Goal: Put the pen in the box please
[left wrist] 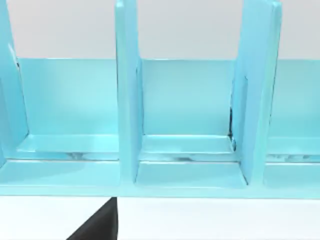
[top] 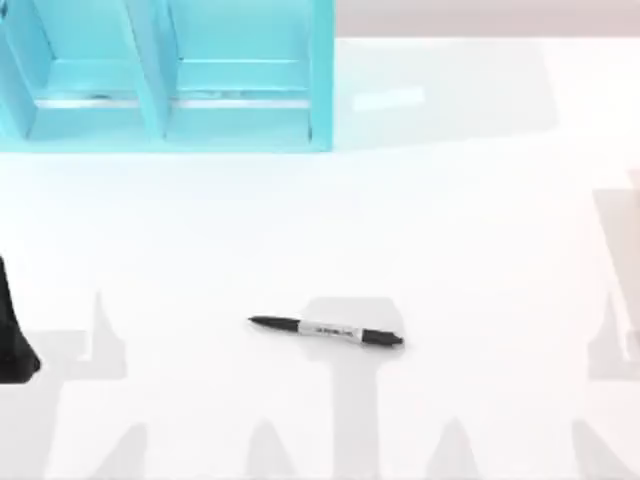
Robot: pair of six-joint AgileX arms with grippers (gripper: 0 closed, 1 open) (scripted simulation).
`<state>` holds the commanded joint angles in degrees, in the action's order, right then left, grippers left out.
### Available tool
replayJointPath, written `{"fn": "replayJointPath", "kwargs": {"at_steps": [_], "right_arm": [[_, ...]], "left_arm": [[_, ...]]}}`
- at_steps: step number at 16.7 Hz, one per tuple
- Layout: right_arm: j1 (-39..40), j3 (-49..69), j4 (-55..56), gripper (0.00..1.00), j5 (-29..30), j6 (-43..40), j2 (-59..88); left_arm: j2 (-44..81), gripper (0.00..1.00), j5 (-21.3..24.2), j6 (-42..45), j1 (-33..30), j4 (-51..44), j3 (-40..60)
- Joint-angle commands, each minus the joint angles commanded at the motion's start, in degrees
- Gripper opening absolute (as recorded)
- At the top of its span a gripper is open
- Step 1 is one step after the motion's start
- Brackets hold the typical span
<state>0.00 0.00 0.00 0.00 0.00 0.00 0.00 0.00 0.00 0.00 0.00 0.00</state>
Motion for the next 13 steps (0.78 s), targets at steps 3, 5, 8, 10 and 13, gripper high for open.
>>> {"fn": "replayJointPath", "kwargs": {"at_steps": [3, 5, 8, 10, 13], "right_arm": [[0.2, 0.2, -0.4, 1.0, 0.1, -0.3, 0.5], [1.4, 1.4, -2.3, 1.0, 0.4, -1.9, 3.4], [4.6, 5.6, -7.5, 1.0, 1.2, -5.7, 11.9], [7.7, 10.2, -11.9, 1.0, 1.9, -8.7, 19.6], [13.2, 19.9, -19.0, 1.0, 2.9, -13.1, 32.9]], "left_arm": [[0.0, 1.0, 0.0, 0.0, 0.0, 0.0, 0.0], [0.0, 1.0, 0.0, 0.0, 0.0, 0.0, 0.0], [0.0, 1.0, 0.0, 0.0, 0.0, 0.0, 0.0], [0.0, 1.0, 0.0, 0.0, 0.0, 0.0, 0.0], [0.0, 1.0, 0.0, 0.0, 0.0, 0.0, 0.0]]}}
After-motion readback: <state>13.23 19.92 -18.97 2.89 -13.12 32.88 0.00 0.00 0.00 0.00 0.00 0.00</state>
